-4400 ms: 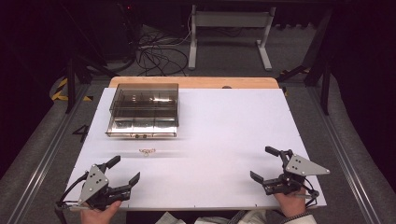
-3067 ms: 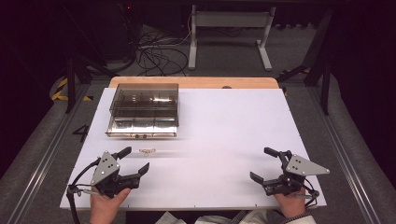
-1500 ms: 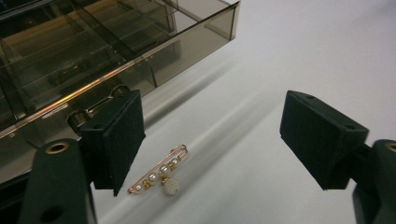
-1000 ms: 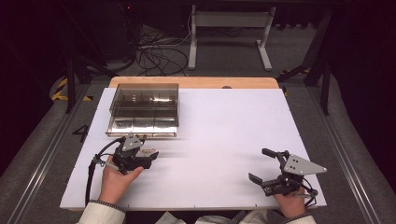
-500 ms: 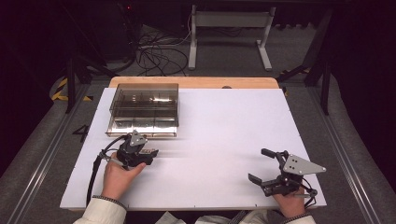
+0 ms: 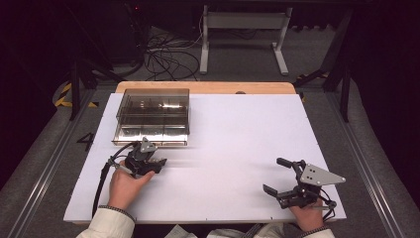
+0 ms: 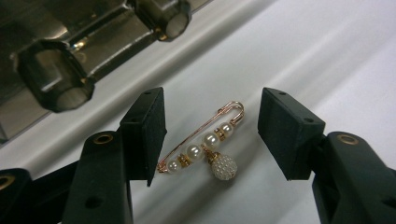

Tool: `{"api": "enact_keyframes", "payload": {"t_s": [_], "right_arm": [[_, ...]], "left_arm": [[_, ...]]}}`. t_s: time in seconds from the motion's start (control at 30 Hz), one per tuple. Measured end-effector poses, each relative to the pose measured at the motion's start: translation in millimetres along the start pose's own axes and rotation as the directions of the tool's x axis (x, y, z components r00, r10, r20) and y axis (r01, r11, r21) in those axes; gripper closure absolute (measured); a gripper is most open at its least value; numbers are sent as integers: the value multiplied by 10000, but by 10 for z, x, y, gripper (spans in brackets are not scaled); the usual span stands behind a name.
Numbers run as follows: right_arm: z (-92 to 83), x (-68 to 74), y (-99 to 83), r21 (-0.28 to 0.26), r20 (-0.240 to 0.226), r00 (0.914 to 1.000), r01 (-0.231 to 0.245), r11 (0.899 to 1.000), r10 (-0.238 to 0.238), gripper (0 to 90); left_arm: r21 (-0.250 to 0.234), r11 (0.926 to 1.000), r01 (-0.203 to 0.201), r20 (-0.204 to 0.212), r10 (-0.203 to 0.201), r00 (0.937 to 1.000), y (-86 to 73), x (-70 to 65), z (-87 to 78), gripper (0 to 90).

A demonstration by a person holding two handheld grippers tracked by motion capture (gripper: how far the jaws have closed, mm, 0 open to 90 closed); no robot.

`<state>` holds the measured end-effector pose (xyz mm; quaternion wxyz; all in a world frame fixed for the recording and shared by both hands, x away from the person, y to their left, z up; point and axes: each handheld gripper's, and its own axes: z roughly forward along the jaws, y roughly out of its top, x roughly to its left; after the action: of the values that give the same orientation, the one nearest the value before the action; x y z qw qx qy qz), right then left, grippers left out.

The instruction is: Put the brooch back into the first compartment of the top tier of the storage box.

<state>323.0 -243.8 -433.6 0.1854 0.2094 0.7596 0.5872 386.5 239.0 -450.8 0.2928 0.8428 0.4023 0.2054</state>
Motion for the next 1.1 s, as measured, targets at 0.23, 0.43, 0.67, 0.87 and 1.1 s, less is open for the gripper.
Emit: {"api": "enact_keyframes", "payload": {"t_s": [0.23,0.43,0.67,0.87,1.1], "right_arm": [[1,2,-1,18,-9,10000,19,10000,-19,29],[-2,0,-1,34,-26,10000,26,10000,-26,29],[-8,-1,-1,-25,-95,10000,29,10000,-29,29],[-8,-2,-1,-34,-126,9999,24,10000,-25,30],[-2,0,-3,-1,-151,9999,5,10000,-6,30]], "left_arm": [[229,9997,-61,97,59,9999,1,7,25,472],[281,9996,73,581,-90,9983,1,20,27,572],[318,9995,1,953,-31,9954,4,26,23,691],[502,9984,-256,1088,201,9939,27,-14,14,814],[741,9967,-337,1089,255,9937,52,-18,1,821]]}}
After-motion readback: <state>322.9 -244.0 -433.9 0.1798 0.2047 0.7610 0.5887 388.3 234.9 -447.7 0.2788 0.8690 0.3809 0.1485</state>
